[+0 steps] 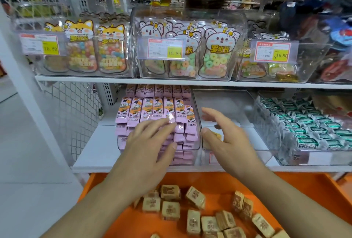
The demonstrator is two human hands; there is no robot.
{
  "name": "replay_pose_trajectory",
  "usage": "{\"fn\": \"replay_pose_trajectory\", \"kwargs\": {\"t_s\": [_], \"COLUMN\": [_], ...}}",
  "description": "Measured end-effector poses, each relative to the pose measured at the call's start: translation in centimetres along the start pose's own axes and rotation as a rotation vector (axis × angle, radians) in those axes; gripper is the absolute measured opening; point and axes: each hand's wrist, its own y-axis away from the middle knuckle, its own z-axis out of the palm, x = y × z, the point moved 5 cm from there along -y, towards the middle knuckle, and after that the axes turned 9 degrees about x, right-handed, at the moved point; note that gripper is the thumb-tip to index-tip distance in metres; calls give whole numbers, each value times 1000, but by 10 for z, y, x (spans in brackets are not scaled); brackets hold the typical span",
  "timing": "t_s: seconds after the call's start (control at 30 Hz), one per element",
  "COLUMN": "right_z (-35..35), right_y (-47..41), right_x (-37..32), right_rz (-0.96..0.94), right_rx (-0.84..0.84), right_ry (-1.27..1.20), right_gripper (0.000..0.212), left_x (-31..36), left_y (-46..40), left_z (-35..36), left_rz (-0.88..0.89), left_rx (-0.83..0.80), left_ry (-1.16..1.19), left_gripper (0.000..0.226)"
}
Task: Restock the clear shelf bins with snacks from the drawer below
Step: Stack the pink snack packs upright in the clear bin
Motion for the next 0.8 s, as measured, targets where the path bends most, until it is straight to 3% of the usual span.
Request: {"fn": "replay_pose_trajectory", "kwargs": {"t_s": [0.1, 0.23, 0.33, 0.47, 0.5, 0.63, 0.8], "right_z": [-11, 3, 20, 43, 50, 76, 123], "right_y": [18, 53, 84, 121, 128, 143, 140], "right_x": [1, 35, 78, 139, 150, 191, 243], "right_rz": [33, 228, 292, 347, 340, 361, 312], "right_rx": [-1, -109, -205, -411, -497, -749, -785], "right_ry": [-174, -367, -210, 231, 339, 565, 610], "right_gripper": [32, 27, 24, 17, 19, 64, 81], "left_x": [11, 10, -5, -33, -42, -70, -106], "left_y": [17, 51, 83, 127, 134, 141, 129], "left_z": [7, 46, 95, 157, 171, 209, 265], "left_rz": [8, -38, -63, -138, -154, -146, -134], "left_rx": [-40, -221, -401, -596, -631, -659, -679], "left_ry": [81, 135, 56, -14, -33, -138, -301], "left_gripper": [45, 34, 37, 44, 48, 62, 79]}}
